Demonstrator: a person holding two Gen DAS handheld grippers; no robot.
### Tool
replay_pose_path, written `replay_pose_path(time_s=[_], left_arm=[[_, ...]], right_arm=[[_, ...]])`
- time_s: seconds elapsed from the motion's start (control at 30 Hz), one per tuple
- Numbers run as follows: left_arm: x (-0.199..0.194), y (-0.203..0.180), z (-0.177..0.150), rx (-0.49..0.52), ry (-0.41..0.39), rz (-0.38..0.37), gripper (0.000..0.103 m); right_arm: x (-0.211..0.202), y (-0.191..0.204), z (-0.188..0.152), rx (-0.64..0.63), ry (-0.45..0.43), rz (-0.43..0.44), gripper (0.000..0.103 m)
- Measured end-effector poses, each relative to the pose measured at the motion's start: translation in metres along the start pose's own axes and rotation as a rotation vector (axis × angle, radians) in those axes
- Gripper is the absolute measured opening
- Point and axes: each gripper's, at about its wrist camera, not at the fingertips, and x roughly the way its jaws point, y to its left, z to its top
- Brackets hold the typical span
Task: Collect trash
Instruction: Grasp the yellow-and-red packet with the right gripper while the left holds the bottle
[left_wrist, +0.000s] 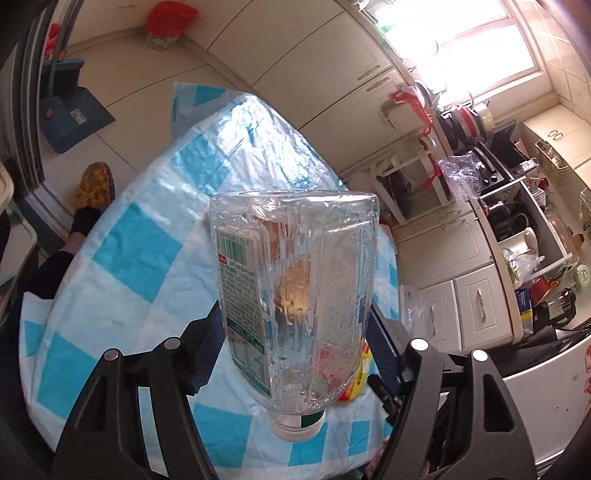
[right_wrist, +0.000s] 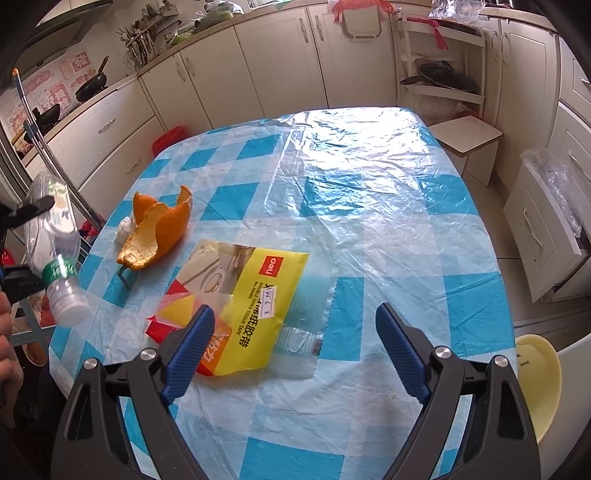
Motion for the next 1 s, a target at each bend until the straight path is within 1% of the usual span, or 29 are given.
replay_pose_path(time_s=[0.17, 0.33, 0.37, 0.4, 0.43, 0.47, 0.5, 0.57, 0.6, 0.67, 0.73, 0.77, 1.0], left_arm=[[0.002, 0.016, -0.024, 0.011, 0.056, 0.038, 0.067], [0.005, 0.008, -0.038, 0.044, 0.067, 0.058, 0.067], [0.005, 0.004, -0.039, 0.053, 0.065, 0.061, 0.067], [0.004, 0.003, -0.040, 0.057, 0.064, 0.060, 0.067], [0.003, 0.001, -0.041, 0.059, 0.065, 0.057, 0.067], [0.002, 0.001, -0.043, 0.060, 0.064, 0.056, 0.067], [0.001, 0.001, -0.044, 0.060, 0.061, 0.058, 0.067], [-0.001, 0.002, -0.046, 0.058, 0.062, 0.054, 0.067], [-0.002, 0.003, -0.047, 0.056, 0.061, 0.052, 0.067], [-0.005, 0.004, -0.049, 0.053, 0.058, 0.049, 0.067], [-0.007, 0.003, -0.049, 0.049, 0.055, 0.044, 0.067], [-0.008, 0.002, -0.050, 0.048, 0.053, 0.041, 0.067], [-0.010, -0.008, -0.056, 0.063, 0.055, 0.023, 0.067]], right_arm=[[0.005, 0.005, 0.000, -0.016, -0.001, -0.020, 0.085], [0.015, 0.012, -0.001, -0.041, 0.006, -0.042, 0.084], [0.015, 0.014, -0.001, -0.051, 0.004, -0.042, 0.081], [0.015, 0.016, -0.001, -0.063, 0.007, -0.041, 0.074], [0.016, 0.018, -0.002, -0.079, 0.011, -0.046, 0.071], [0.016, 0.021, -0.003, -0.099, 0.010, -0.055, 0.062], [0.017, 0.024, -0.004, -0.122, 0.008, -0.063, 0.050], [0.017, 0.030, -0.006, -0.162, 0.006, -0.079, 0.038], [0.016, 0.031, -0.006, -0.168, 0.007, -0.068, 0.026], [0.014, 0.030, -0.007, -0.168, 0.007, -0.060, 0.016], [0.011, 0.028, -0.008, -0.162, 0.007, -0.054, 0.011], [0.009, 0.026, -0.008, -0.155, 0.005, -0.049, 0.007], [-0.015, 0.011, -0.009, -0.114, -0.042, -0.049, 0.005]])
